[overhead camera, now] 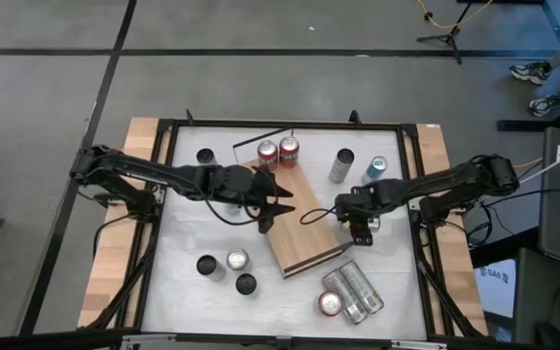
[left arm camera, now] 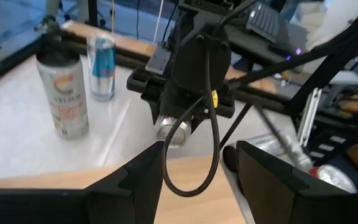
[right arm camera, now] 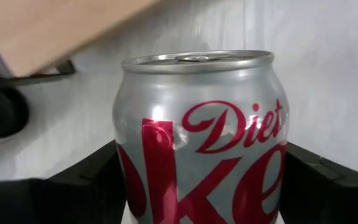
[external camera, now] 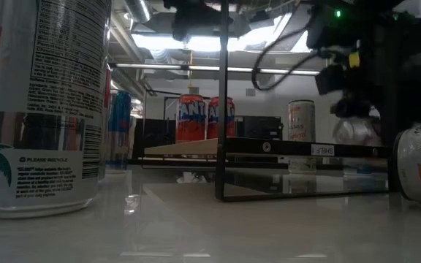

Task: Place canned beverage on shelf
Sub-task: Put the top right white soda can on the shelf

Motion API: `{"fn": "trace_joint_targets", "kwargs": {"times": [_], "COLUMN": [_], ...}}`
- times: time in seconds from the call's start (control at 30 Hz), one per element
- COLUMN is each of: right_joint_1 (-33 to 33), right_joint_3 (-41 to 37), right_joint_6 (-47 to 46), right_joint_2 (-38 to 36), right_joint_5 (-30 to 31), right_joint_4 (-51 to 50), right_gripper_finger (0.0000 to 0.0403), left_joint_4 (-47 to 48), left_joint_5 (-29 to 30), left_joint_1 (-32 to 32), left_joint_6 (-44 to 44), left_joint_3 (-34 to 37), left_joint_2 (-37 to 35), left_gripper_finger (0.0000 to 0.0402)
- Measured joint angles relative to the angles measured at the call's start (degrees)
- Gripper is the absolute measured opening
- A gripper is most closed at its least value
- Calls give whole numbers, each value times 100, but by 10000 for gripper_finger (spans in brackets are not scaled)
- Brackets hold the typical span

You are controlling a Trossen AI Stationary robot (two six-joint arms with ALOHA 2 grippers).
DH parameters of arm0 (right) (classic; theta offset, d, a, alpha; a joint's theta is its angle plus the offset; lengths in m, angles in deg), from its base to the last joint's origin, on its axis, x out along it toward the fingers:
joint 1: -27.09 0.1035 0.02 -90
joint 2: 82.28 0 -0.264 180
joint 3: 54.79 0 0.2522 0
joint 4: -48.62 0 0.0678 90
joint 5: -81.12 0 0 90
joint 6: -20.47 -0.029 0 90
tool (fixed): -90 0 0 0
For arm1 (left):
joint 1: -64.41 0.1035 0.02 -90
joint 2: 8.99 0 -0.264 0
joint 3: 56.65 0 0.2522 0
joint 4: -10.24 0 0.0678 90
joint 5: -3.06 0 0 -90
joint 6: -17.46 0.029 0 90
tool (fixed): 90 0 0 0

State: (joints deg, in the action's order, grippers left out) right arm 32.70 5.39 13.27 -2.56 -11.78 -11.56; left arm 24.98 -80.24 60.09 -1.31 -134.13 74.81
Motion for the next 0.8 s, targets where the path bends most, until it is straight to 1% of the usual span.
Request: {"fn": "trace_joint_targets", "kwargs": {"times": [0.07,0.2,0.27,0.33,0.47,0.6,0.8], "right_joint_1": [3,4,3,2,2,0,0], "right_joint_3": [204,667,871,1048,1160,1001,818], "right_joint_6": [-2,1,2,2,14,142,173], "right_joint_2": [-112,-306,-386,-456,-489,-462,-134], "right_joint_5": [151,678,923,1223,1723,2085,2613], "right_joint_4": [-216,-597,-577,-355,656,2167,3861], "right_gripper_finger": [298,292,292,296,301,299,302], "left_joint_4": [3,123,253,482,930,1123,1140], "left_joint_5": [0,2,20,117,518,853,908], "left_joint_1": [0,-11,-11,-17,-17,-17,-17], "left_joint_6": [40,246,324,413,438,440,439], "left_joint_3": [0,0,0,0,0,0,0], "left_joint_2": [-155,-502,-675,-868,-1286,-1572,-1638], "left_gripper_finger": [192,192,192,192,192,192,192]}}
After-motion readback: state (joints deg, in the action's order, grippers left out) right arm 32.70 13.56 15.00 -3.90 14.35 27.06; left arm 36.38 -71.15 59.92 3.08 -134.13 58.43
